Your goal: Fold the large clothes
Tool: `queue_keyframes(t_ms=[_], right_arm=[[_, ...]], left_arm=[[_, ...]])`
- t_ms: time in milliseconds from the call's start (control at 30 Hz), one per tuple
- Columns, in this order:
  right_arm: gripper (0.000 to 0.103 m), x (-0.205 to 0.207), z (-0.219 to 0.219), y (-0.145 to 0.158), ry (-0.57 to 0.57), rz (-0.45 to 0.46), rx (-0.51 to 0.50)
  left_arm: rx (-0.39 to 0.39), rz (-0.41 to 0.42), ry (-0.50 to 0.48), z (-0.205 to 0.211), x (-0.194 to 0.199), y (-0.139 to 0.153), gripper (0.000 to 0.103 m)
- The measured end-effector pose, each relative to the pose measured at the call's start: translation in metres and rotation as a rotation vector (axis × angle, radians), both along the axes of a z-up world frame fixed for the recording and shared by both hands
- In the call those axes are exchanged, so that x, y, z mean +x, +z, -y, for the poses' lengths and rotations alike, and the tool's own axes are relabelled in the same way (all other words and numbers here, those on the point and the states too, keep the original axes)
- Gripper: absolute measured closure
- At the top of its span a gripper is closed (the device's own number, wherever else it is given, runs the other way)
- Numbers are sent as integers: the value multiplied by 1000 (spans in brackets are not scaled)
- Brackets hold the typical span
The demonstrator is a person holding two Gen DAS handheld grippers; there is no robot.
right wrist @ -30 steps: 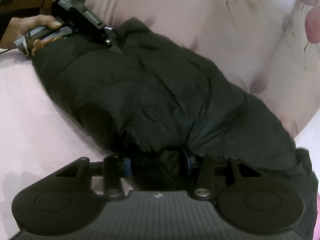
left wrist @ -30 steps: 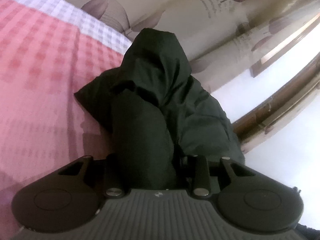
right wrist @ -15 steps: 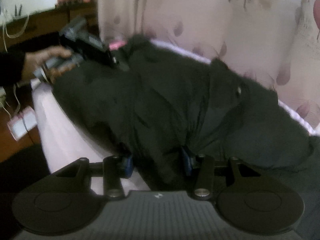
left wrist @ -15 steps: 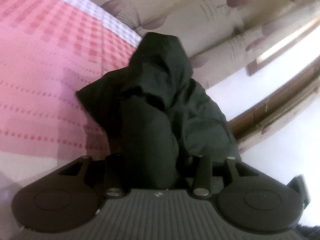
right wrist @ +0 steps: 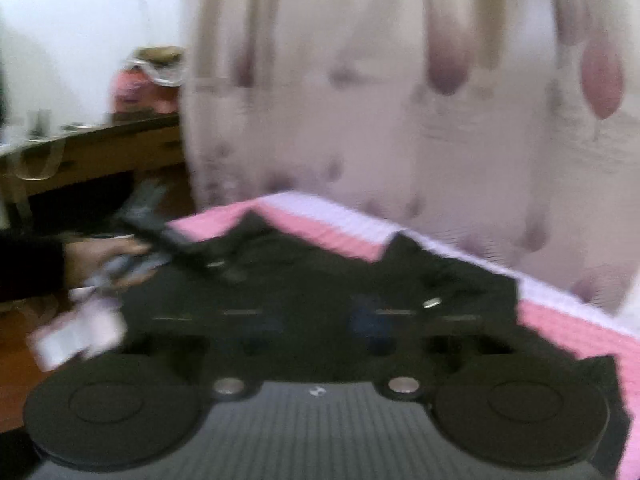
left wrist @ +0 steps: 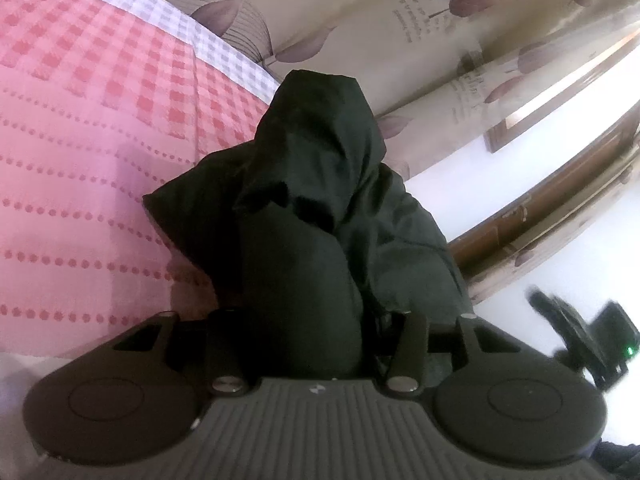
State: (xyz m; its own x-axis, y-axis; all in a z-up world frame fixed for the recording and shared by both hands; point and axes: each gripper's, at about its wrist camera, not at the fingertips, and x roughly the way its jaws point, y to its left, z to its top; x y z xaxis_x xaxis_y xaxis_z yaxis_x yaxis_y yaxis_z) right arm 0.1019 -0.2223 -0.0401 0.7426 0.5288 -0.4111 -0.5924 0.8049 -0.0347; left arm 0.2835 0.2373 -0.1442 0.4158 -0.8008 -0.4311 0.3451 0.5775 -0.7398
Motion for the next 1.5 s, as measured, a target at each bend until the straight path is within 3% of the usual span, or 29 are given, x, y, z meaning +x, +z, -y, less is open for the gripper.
queue_keyframes(t_ms=[67,167,300,367,533,767,1000,1100,1167,1200,1267,1500], right_arm=[[99,27,-8,-6,-72,4,-9],[100,67,-21,-23,-83,-31,-35],[101,115,-48,-79,-82,-187,-185],[101,128,-52,-102,-91,-211,-184],[102,132,-55,-106,-108,-248,-163],[101,148,-22,-111,-116,-364,128],[102,149,0,-118,-138,-419,325],[102,148,12,-121,-153,-459,410],[102,147,25,-121,-172,-488,483],[102,141,44,-119,-194,-510,572],[101,135,58,-117,-204,-512,626],[96,62,178,-96,-271,-443,918]], left_arm=[[3,5,-4,0,0,0,53],[21,2,-10,3,2,2,53],[36,8,9,10,1,4,66],[25,-6,30,13,1,7,70],[-4,-21,25,24,-5,38,76],[87,7,-11,80,-17,115,76],[168,-51,-40,182,-26,170,74],[199,-65,-65,229,-33,173,71],[186,-77,-84,258,-37,173,69],[182,-72,-98,267,-38,172,67],[161,-52,-127,285,-42,166,61],[-69,-51,-147,302,-44,119,34]])
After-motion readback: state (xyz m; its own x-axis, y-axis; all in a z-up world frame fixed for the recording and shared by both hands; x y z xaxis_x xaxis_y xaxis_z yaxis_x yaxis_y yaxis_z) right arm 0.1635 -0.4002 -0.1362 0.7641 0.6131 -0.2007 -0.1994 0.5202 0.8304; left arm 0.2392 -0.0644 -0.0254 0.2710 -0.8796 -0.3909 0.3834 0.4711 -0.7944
